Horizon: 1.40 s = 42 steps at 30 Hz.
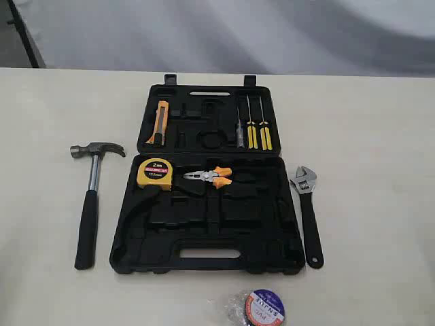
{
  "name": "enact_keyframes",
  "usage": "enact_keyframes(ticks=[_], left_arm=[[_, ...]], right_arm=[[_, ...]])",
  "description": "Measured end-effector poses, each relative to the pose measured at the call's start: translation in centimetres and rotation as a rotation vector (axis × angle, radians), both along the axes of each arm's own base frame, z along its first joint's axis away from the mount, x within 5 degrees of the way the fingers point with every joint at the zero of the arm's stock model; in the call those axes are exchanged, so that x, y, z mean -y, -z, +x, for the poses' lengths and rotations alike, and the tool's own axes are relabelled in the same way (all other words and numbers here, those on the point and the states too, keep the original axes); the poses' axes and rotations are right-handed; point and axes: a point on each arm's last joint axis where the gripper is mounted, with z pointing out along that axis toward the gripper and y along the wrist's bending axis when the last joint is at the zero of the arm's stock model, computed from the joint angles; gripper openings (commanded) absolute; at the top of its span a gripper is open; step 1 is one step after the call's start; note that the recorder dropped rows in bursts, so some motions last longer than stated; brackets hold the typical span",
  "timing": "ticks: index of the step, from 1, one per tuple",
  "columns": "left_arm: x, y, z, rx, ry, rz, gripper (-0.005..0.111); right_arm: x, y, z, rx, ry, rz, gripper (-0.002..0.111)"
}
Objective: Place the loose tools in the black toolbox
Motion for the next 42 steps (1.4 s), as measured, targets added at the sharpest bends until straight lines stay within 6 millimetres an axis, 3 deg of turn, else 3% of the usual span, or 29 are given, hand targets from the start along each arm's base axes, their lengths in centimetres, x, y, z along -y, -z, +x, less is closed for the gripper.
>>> enact_keyframes(ticks=[22, 26, 34, 38, 42], left_arm=[[0.0, 0.0, 0.0, 0.0, 0.0, 0.0, 0.001], [0.0, 0.0, 0.0, 0.0, 0.0, 0.0, 0.001], [0.0, 0.0, 0.0, 0.0, 0.0, 0.0, 0.001], [0.0, 0.0, 0.0, 0.0, 0.0, 0.0, 0.001], [0.0, 0.0, 0.0, 0.0, 0.0, 0.0, 0.001]], right_arm=[[0.0, 0.0, 0.0, 0.0, 0.0, 0.007, -0.001], [-0.2, -0.2, 0.0, 0.025, -0.004, 0.146, -0.001], [-0.1, -1.6, 0.1, 0.183, 0.02, 0.64, -0.001], [0.3, -2.1, 0.0, 0.244, 0.043, 0.649, -0.001], [0.3, -4.9, -0.5, 0.328, 0.022, 0.496, -0.001]])
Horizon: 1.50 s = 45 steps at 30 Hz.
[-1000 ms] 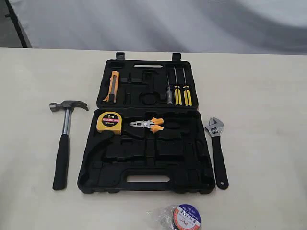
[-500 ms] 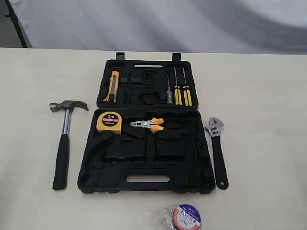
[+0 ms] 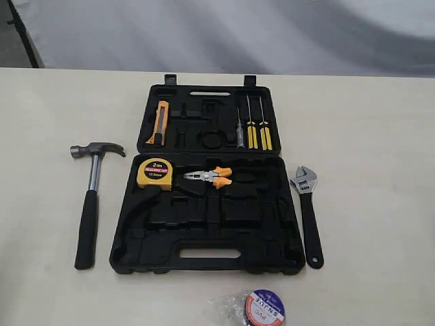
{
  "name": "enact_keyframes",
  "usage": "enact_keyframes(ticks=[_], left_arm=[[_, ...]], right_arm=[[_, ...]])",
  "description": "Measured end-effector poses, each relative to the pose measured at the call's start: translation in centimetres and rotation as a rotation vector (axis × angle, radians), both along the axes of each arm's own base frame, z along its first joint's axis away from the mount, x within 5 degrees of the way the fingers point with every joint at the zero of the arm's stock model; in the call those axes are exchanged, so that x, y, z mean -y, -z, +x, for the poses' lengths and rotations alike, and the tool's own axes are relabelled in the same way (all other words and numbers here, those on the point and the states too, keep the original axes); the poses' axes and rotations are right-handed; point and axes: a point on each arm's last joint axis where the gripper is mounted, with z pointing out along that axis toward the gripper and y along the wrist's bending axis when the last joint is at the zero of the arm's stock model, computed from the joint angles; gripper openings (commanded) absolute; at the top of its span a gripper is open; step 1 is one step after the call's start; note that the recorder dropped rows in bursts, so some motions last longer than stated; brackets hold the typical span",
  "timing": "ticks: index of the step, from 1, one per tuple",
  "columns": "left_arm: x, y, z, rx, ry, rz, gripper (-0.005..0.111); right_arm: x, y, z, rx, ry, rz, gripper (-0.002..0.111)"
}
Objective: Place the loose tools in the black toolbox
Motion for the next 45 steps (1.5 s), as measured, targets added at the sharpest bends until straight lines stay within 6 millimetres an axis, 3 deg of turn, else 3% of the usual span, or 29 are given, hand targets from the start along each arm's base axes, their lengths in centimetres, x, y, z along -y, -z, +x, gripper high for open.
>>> enact_keyframes(ticks=[4, 8, 18, 24, 33, 36, 38, 40, 45], left_arm=[[0.0, 0.0, 0.0, 0.0, 0.0, 0.0, 0.001], [0.0, 0.0, 0.0, 0.0, 0.0, 0.0, 0.001], [0.0, 0.0, 0.0, 0.0, 0.0, 0.0, 0.001], [0.0, 0.0, 0.0, 0.0, 0.0, 0.0, 0.001], [0.0, 0.0, 0.0, 0.0, 0.0, 0.0, 0.001], [0.0, 0.0, 0.0, 0.0, 0.0, 0.0, 0.001], [0.0, 0.0, 0.0, 0.0, 0.0, 0.0, 0.001], [0.0, 0.0, 0.0, 0.0, 0.0, 0.0, 0.001], [0.0, 0.0, 0.0, 0.0, 0.0, 0.0, 0.001]], right_arm=[[-0.4, -2.8, -0.8, 0.044, -0.004, -0.146, -0.001], [-0.9, -3.3, -0.6, -0.026, -0.056, -0.241, -0.001], [-2.4, -1.6, 4.6, -0.385, -0.289, -0.324, -0.001], [-4.4, 0.2, 7.7, -0.615, -0.462, -0.374, -0.001], [-9.5, 4.9, 8.8, -0.881, -0.769, -0.514, 0.001], [-11.0, 6.5, 8.5, -0.962, -0.856, -0.573, 0.017], [-11.9, 7.4, 8.2, -0.998, -0.895, -0.605, 0.038], [-12.5, 8.2, 8.1, -1.037, -0.915, -0.617, 0.052], [-13.4, 10.0, 8.4, -1.13, -0.928, -0.639, 0.059]])
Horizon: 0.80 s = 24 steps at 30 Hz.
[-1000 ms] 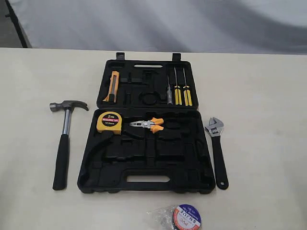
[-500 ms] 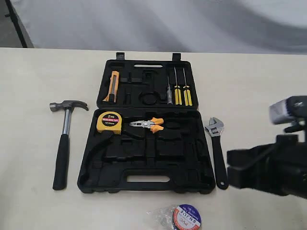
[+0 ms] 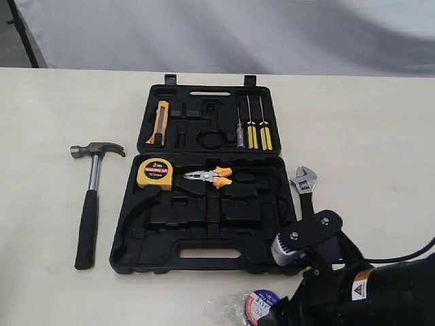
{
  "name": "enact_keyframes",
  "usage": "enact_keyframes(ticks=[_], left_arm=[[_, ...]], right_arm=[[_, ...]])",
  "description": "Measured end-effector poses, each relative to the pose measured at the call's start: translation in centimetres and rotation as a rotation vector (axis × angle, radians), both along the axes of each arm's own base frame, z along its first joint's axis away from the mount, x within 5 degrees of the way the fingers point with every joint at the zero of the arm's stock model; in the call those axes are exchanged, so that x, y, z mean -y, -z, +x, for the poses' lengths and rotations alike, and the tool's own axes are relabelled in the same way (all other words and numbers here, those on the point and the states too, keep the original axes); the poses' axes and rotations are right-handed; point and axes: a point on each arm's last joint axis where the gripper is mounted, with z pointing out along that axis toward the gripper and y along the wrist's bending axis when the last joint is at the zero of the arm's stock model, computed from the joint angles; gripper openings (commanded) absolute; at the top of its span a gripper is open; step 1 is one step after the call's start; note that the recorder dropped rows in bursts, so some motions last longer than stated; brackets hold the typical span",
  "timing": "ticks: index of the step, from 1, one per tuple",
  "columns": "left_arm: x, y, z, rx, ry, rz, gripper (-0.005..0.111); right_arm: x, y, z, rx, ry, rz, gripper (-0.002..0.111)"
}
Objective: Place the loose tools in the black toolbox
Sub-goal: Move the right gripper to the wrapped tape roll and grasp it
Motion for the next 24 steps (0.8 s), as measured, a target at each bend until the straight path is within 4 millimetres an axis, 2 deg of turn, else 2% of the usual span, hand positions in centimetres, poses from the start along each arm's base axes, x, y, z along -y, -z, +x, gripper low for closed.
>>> enact_keyframes(ticks=[5, 13, 20, 22, 24], left_arm=[[0.0, 0.0, 0.0, 0.0, 0.0, 0.0, 0.001], [0.0, 0.0, 0.0, 0.0, 0.0, 0.0, 0.001], [0.0, 0.0, 0.0, 0.0, 0.0, 0.0, 0.001], [0.0, 0.0, 0.0, 0.0, 0.0, 0.0, 0.001], [0.0, 0.0, 0.0, 0.0, 0.0, 0.0, 0.001]], right_arm=[[-0.7, 1.2, 0.7, -0.053, 0.005, -0.041, 0.059], [-2.7, 1.9, 2.2, -0.072, -0.017, -0.058, 0.059], [-3.4, 2.7, 3.1, -0.07, -0.01, -0.074, 0.059], [-3.5, 2.8, 3.3, -0.061, -0.007, -0.074, 0.056], [-3.5, 2.7, 3.4, -0.052, -0.004, -0.072, 0.046]])
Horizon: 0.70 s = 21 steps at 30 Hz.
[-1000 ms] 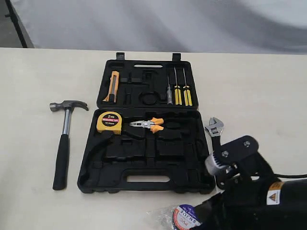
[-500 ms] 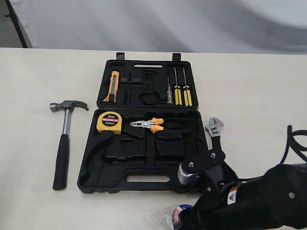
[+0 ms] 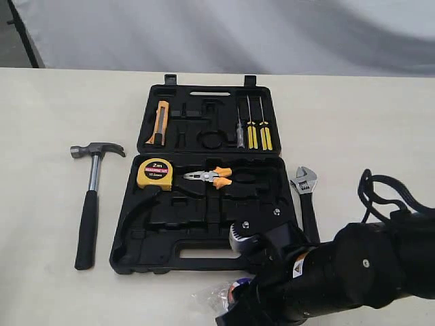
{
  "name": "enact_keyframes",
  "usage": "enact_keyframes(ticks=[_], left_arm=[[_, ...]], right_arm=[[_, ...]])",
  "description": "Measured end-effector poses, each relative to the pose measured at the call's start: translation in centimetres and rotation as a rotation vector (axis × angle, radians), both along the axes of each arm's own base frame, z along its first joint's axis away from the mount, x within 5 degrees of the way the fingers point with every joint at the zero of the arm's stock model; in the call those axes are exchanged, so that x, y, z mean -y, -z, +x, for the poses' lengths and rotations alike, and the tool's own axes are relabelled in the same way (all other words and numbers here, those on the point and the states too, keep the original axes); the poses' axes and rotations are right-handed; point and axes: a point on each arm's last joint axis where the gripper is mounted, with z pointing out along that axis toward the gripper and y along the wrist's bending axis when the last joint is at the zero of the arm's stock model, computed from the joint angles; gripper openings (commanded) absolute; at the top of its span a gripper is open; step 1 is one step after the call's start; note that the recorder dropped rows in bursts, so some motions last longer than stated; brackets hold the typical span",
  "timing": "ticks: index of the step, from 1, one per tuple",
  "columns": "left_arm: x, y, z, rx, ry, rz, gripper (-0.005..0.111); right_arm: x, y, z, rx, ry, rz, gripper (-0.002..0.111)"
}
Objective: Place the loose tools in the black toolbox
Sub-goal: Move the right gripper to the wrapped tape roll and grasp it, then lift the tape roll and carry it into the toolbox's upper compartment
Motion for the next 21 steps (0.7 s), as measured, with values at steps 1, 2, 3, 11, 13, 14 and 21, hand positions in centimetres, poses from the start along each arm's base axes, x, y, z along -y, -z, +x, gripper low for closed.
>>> enact_keyframes(ticks=[1, 2, 3, 11, 13, 14, 21], left_arm=[[0.0, 0.0, 0.0, 0.0, 0.0, 0.0, 0.001], [0.0, 0.0, 0.0, 0.0, 0.0, 0.0, 0.001], [0.0, 0.0, 0.0, 0.0, 0.0, 0.0, 0.001], [0.0, 0.0, 0.0, 0.0, 0.0, 0.0, 0.001], [0.0, 0.0, 0.0, 0.0, 0.0, 0.0, 0.001], [0.0, 0.0, 0.0, 0.0, 0.0, 0.0, 0.001], [0.0, 0.0, 0.0, 0.0, 0.0, 0.0, 0.001]], right_arm=[[0.0, 0.0, 0.0, 0.0, 0.0, 0.0, 0.039], [0.0, 0.0, 0.0, -0.001, 0.0, -0.001, 0.033], [0.0, 0.0, 0.0, -0.001, 0.0, -0.001, 0.026], [-0.2, -0.1, -0.2, -0.034, -0.014, 0.0, 0.0], [-0.1, -0.4, -0.5, -0.057, -0.025, 0.003, 0.0], [0.0, -0.6, -0.8, -0.071, -0.032, 0.005, 0.0], [0.3, -4.0, -1.5, -0.004, -0.054, 0.096, 0.0]])
